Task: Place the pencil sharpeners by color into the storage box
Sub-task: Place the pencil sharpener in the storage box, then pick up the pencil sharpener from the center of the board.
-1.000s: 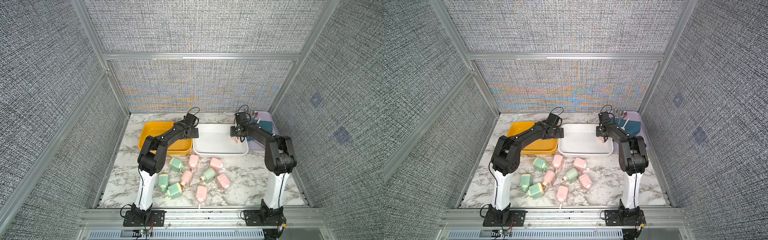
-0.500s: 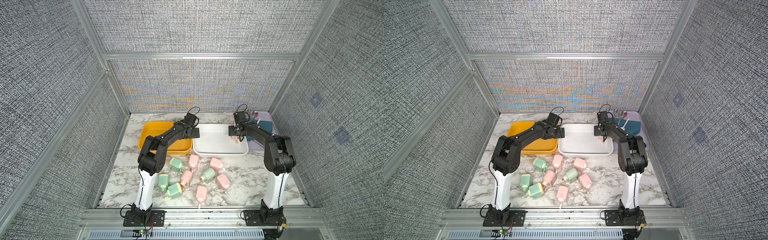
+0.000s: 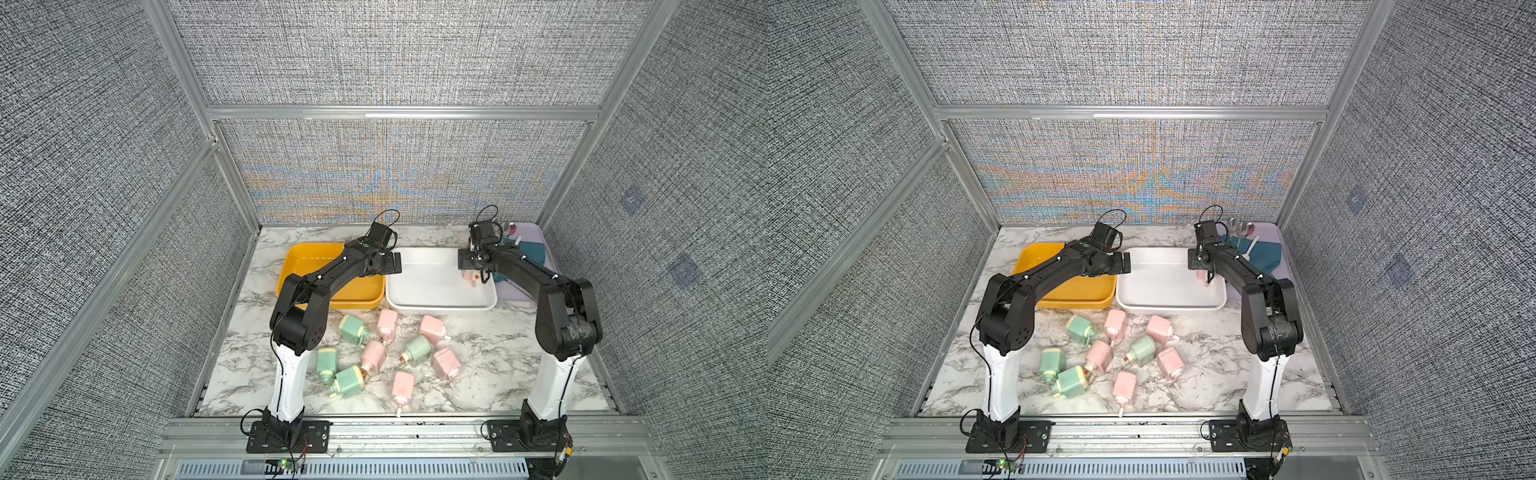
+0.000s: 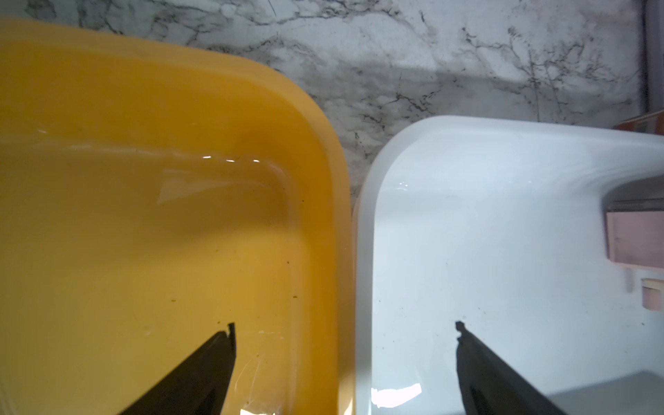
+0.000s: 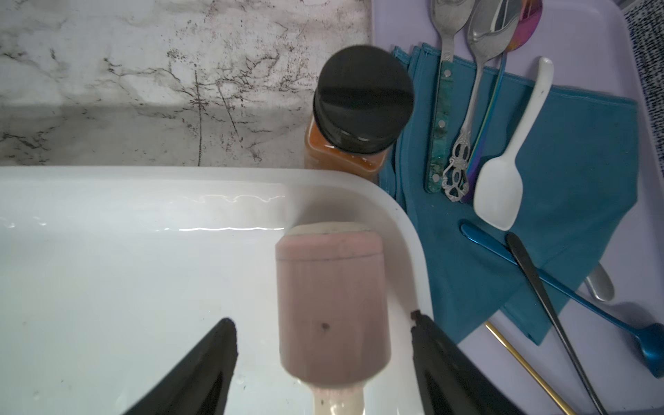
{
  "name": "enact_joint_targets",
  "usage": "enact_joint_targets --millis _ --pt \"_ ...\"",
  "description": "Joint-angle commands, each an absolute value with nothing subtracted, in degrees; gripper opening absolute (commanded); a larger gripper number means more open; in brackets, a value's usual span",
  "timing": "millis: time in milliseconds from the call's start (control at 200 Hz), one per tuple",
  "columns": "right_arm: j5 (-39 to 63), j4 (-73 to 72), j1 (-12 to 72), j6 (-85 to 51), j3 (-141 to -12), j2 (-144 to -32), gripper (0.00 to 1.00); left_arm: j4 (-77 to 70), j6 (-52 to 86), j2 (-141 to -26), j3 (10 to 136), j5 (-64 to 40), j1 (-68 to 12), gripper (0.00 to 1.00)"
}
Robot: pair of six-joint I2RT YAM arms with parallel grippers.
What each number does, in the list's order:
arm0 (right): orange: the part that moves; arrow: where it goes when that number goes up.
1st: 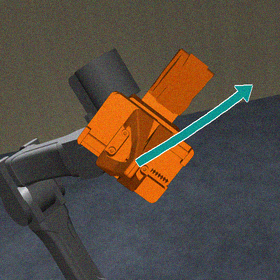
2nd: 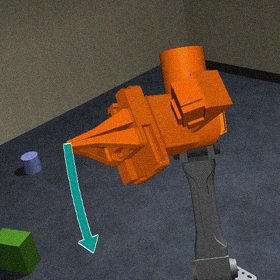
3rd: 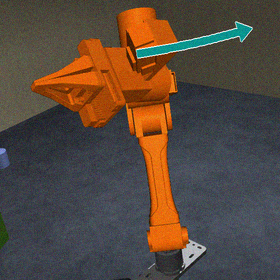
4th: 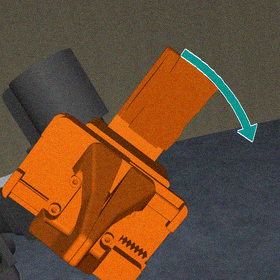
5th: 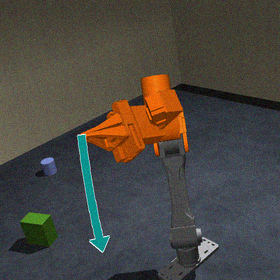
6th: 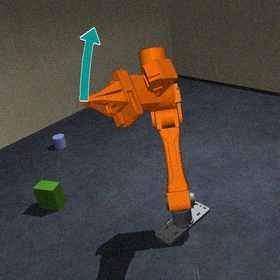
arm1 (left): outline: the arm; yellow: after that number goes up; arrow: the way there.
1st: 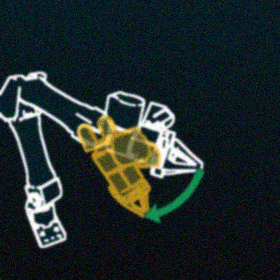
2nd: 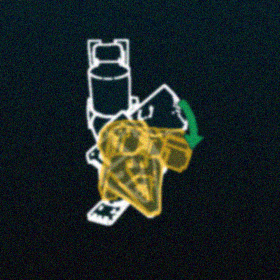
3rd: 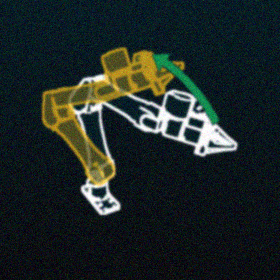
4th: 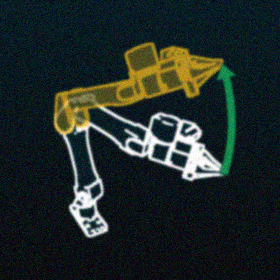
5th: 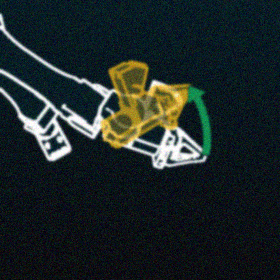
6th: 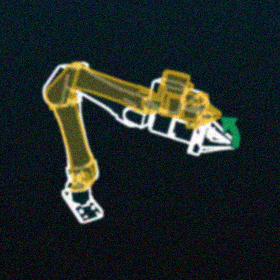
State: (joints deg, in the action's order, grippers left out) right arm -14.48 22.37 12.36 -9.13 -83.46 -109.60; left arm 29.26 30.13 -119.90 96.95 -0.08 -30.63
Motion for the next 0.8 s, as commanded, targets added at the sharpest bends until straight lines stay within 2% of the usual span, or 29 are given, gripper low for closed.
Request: enact_joint_targets --millis 0,20,40,60,360,660,796 --pt "-13.37 20.62 12.39 -8.96 -81.45 -106.48 0.83 26.77 28.83 -117.30 95.21 -1.67 -30.94 0.99" --pt "-12.50 20.05 12.47 -8.53 -80.82 -105.64 0.87 26.40 28.53 -116.72 94.73 -1.52 -31.03 0.99" --pt "-11.87 19.37 12.53 -8.14 -80.03 -104.77 0.97 26.11 28.33 -116.09 94.12 -1.35 -31.14 0.99" --pt "-11.44 18.48 12.69 -7.81 -79.05 -103.81 0.99 25.76 28.02 -115.48 93.51 -1.26 -31.22 0.99" --pt "2.26 5.18 15.97 -0.02 -60.29 -87.14 0.99 19.93 19.74 -104.83 82.53 -3.28 -32.10 0.99" --pt "15.90 6.54 17.87 0.70 -49.78 -75.10 0.99 19.02 8.50 -97.31 73.76 -8.60 -32.76 0.99" --pt "17.55 8.21 20.04 -0.45 -47.84 -73.65 0.99 17.53 6.62 -94.40 70.40 -8.31 -32.92 0.99"
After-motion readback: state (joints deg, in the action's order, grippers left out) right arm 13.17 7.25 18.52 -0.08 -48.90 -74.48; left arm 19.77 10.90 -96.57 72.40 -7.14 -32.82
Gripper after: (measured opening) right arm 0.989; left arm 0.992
